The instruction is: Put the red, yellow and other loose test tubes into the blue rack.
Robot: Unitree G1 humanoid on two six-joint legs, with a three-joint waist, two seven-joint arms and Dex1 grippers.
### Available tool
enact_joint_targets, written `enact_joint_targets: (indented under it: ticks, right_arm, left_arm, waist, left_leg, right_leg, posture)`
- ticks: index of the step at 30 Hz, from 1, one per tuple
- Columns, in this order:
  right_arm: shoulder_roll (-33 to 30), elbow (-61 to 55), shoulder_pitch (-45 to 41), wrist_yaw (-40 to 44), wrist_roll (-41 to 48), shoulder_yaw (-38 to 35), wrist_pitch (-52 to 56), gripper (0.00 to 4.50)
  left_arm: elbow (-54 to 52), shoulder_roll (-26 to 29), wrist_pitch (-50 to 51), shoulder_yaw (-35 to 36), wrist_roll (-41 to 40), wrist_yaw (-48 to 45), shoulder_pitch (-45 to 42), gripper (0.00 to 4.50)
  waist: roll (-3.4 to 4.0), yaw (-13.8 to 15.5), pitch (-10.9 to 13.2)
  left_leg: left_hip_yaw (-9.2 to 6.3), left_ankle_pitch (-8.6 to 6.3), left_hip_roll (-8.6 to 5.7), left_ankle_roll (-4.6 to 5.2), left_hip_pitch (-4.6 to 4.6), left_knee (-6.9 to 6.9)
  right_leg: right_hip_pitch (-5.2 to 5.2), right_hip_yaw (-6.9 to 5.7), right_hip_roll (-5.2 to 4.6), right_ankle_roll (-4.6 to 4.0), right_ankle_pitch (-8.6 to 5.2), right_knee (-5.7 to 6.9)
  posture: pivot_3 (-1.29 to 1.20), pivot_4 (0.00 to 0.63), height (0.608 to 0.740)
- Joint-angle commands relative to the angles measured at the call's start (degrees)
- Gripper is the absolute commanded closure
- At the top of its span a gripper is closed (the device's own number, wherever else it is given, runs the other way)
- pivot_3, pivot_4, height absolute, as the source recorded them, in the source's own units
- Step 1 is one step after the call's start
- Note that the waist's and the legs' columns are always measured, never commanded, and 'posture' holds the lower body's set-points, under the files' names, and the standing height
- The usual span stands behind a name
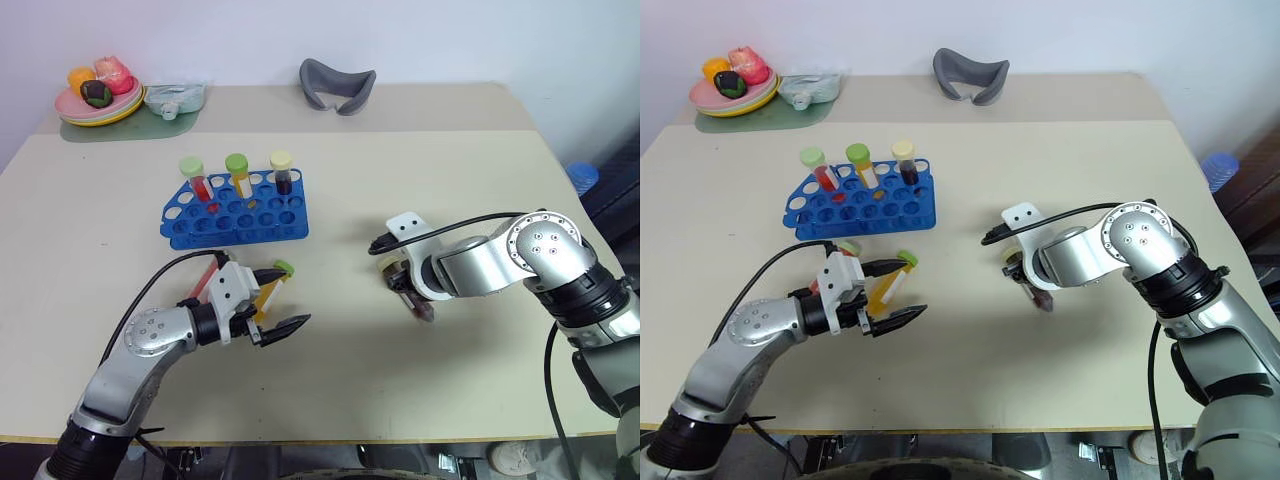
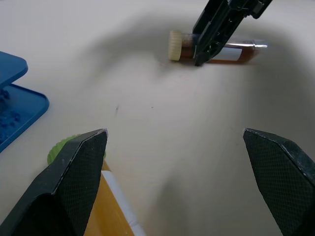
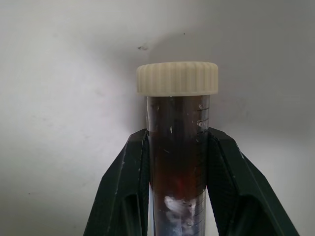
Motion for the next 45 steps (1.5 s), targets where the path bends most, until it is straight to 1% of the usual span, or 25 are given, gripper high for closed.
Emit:
enact_joint_targets:
  ticks: [1,3,5,7,8,9,10,12,14,16,18,21,25,30,38,45]
  right_arm:
    - [1.4,-6.2,-2.9,6.4,-6.1,-3.5,-1.5,3.28]
    - [2.7,-11.1,-3.0,15.2,-15.7,-6.7,-4.2,3.28]
    - [3.9,-16.5,-1.4,30.5,-27.6,-9.8,-12.9,3.28]
    - [4.0,-20.0,0.3,45.6,-41.7,-9.0,-23.6,3.28]
    - [4.5,-20.3,1.4,51.3,-49.1,-7.5,-29.5,3.28]
    - [6.5,-19.4,2.8,55.5,-55.3,-6.1,-35.3,3.28]
    - [9.1,-17.7,4.0,58.3,-60.2,-5.3,-40.1,3.28]
    - [15.5,-11.6,5.0,59.7,-71.3,-2.8,-48.4,3.28]
    - [23.0,-5.4,6.0,60.6,-78.2,-3.2,-56.0,3.28]
    - [29.8,0.4,6.8,62.7,-82.0,-4.6,-62.2,3.28]
    - [34.5,5.9,7.0,64.6,-86.0,-5.1,-66.5,3.28]
    - [39.6,13.0,7.0,66.8,-91.3,-5.9,-72.1,3.28]
    - [45.0,19.2,6.9,69.4,-94.4,-8.2,-76.4,3.28]
    - [49.6,26.9,6.1,70.7,-98.1,-11.5,-81.0,3.28]
    - [53.6,35.5,4.4,72.9,-101.7,-15.9,-85.6,3.28]
    - [55.5,37.9,4.6,75.2,-102.8,-18.2,-87.3,3.28]
  left_arm:
    - [-2.1,0.1,1.2,4.0,-1.4,2.1,-0.4,0.0]
    - [-2.4,-0.3,1.9,6.7,-2.4,3.9,-0.2,0.0]
    - [-2.3,-1.3,2.5,10.0,-3.7,6.3,-0.1,0.0]
    - [-2.0,-2.3,2.5,13.6,-4.4,8.9,0.2,0.0]
    - [-1.8,-3.0,2.5,15.0,-4.7,10.3,0.1,0.0]
    - [-1.7,-3.7,2.7,16.0,-4.9,11.5,0.1,0.0]
    - [-1.5,-4.2,3.0,16.7,-5.3,12.3,-0.1,0.0]
    - [-1.1,-5.3,2.5,17.6,-4.8,14.0,-0.5,0.0]
    - [-0.6,-6.6,1.3,18.5,-4.0,15.7,-0.6,0.0]
    - [0.4,-8.5,-0.7,19.5,-3.3,17.6,-0.6,0.0]
    - [0.9,-9.7,-2.3,20.0,-2.2,19.3,-0.5,0.0]
    - [0.3,-11.6,-4.1,20.5,-1.7,21.4,-0.3,0.0]
    - [-0.5,-12.3,-6.2,20.6,-1.3,21.7,1.2,0.0]
    - [-4.4,-12.3,-4.7,19.3,-2.4,22.1,2.5,0.0]
    - [-7.9,-11.1,-1.2,18.1,-4.3,20.7,5.1,0.0]
    - [-6.9,-11.4,-2.6,18.0,-4.4,19.5,7.1,0.0]
  waist:
    - [0.04,-0.1,0.0]
    - [0.05,0.0,0.0]
    - [0.07,0.1,0.0]
    - [0.06,0.2,0.0]
    - [0.06,0.3,0.0]
    - [0.05,0.3,0.0]
    - [0.01,0.3,0.0]
    - [0.0,0.0,0.0]
    - [0.0,-0.2,0.0]
    - [0.01,-0.2,0.0]
    - [0.01,-0.1,0.0]
    - [0.01,0.0,0.0]
    - [0.01,0.0,0.0]
    - [0.02,-0.3,0.0]
    - [0.03,-1.4,0.0]
    - [0.03,-1.5,0.0]
  left_leg:
    - [0.0,0.0,0.0,0.0,-0.02,0.0]
    - [0.0,0.0,0.02,0.0,-0.2,-0.01]
    - [-0.07,0.01,0.03,0.0,-0.52,0.03]
    - [-0.08,0.01,0.02,-0.01,-0.74,0.08]
    - [-0.08,0.01,0.02,-0.01,-0.75,0.08]
    - [-0.09,0.01,0.02,-0.01,-0.75,0.06]
    - [-0.08,0.01,0.01,-0.02,-0.74,0.07]
    - [-0.08,0.02,0.01,-0.03,-0.72,0.08]
    - [-0.06,0.06,0.01,-0.09,-0.68,0.1]
    - [-0.06,0.1,0.01,-0.17,-0.67,0.09]
    - [-0.06,0.11,0.01,-0.2,-0.67,0.09]
    - [-0.06,0.21,0.01,-0.37,-0.67,0.08]
    - [-0.06,0.27,0.0,-0.47,-0.67,0.08]
    - [-0.07,0.26,0.0,-0.45,-0.62,0.06]
    - [-0.07,0.23,0.0,-0.41,-0.56,0.07]
    - [-0.06,0.25,0.0,-0.44,-0.47,0.08]
  right_leg:
    - [-0.03,0.01,0.0,0.0,0.0,0.01]
    - [-0.23,0.01,0.03,0.0,0.0,0.06]
    - [-0.53,-0.05,0.04,0.01,0.01,0.08]
    - [-0.73,-0.09,0.01,0.02,0.01,0.07]
    - [-0.72,-0.1,0.0,0.02,0.01,0.04]
    - [-0.7,-0.12,-0.02,0.02,0.01,0.0]
    - [-0.68,-0.14,-0.03,0.02,0.01,-0.02]
    - [-0.64,-0.14,-0.03,0.03,0.02,0.01]
    - [-0.66,-0.11,-0.02,0.02,0.03,0.11]
    - [-0.69,-0.11,-0.02,0.01,0.03,0.2]
    - [-0.7,-0.11,-0.02,0.01,0.03,0.21]
    - [-0.69,-0.12,-0.04,0.01,0.03,0.2]
    - [-0.69,-0.12,-0.06,0.01,0.03,0.21]
    - [-0.7,-0.11,-0.04,0.01,0.03,0.31]
    - [-0.69,-0.1,-0.04,0.01,0.03,0.47]
    - [-0.69,-0.07,-0.03,0.0,0.03,0.62]
  posture:
    - [0.0,0.15,0.74]
    - [0.0,0.15,0.74]
    - [0.0,0.15,0.74]
    - [0.0,0.15,0.74]
    - [0.0,0.15,0.74]
    - [0.0,0.15,0.74]
    - [0.0,0.15,0.74]
    - [0.0,0.15,0.74]
    - [0.0,0.15,0.74]
    - [0.0,0.15,0.74]
    - [0.0,0.15,0.74]
    - [0.0,0.15,0.74]
    - [0.0,0.15,0.74]
    - [0.0,0.15,0.74]
    - [0.0,0.15,0.74]
    - [0.0,0.15,0.74]
